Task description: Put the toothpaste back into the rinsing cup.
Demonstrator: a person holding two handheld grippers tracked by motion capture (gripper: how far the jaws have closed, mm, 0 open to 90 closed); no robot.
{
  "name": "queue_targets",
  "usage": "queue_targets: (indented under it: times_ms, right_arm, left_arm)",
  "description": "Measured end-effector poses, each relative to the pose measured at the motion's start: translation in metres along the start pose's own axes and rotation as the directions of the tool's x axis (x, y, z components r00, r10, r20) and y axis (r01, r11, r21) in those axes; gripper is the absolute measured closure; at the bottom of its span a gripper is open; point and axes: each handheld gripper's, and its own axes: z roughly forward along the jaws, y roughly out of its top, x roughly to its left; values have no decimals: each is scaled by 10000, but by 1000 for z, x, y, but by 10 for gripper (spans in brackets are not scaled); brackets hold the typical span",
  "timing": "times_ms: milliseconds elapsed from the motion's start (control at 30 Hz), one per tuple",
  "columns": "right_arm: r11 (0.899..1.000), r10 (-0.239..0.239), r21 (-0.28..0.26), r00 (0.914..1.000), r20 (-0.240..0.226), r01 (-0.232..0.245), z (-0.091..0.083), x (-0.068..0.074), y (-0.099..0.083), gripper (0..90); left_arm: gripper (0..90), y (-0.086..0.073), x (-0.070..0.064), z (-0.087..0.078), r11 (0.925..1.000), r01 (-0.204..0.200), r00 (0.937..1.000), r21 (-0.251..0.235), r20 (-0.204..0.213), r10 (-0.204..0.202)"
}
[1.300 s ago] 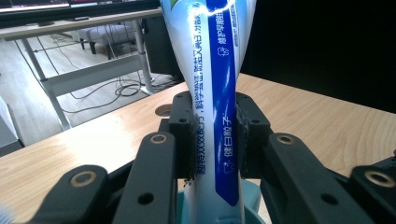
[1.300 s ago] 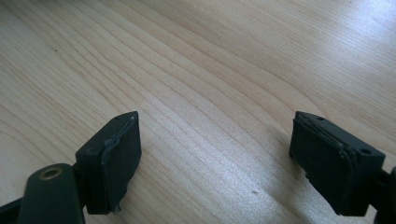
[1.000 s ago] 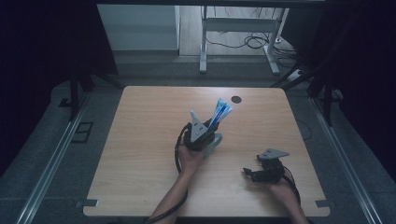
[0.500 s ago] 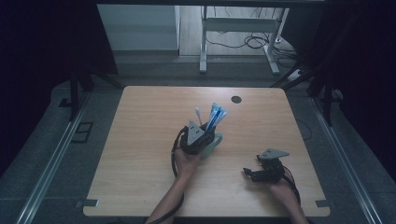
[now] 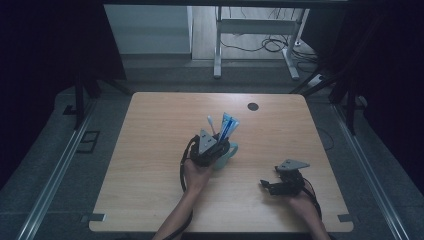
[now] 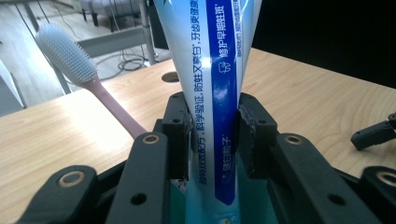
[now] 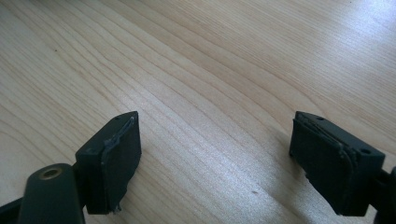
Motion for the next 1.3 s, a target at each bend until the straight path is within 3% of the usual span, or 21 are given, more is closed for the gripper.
queue_targets:
  times_ms: [200,567,900,1300]
  right_arm:
    - [10000,-14,9,10000,19,14,0,0,0,166]
    - [10000,-18,7,10000,19,18,0,0,0,165]
    - [10000,-24,4,10000,27,24,0,0,0,165]
    - [10000,-33,8,10000,25,33,0,0,0,166]
  left_arm:
    - [657,3,4,1,9985,227,9996,490,166,-236]
    - [531,6,8,-6,9963,575,9977,635,334,-598]
    - [399,11,7,-12,9965,534,9970,642,531,-568]
    - [261,20,1,-20,9959,112,9965,895,810,-185]
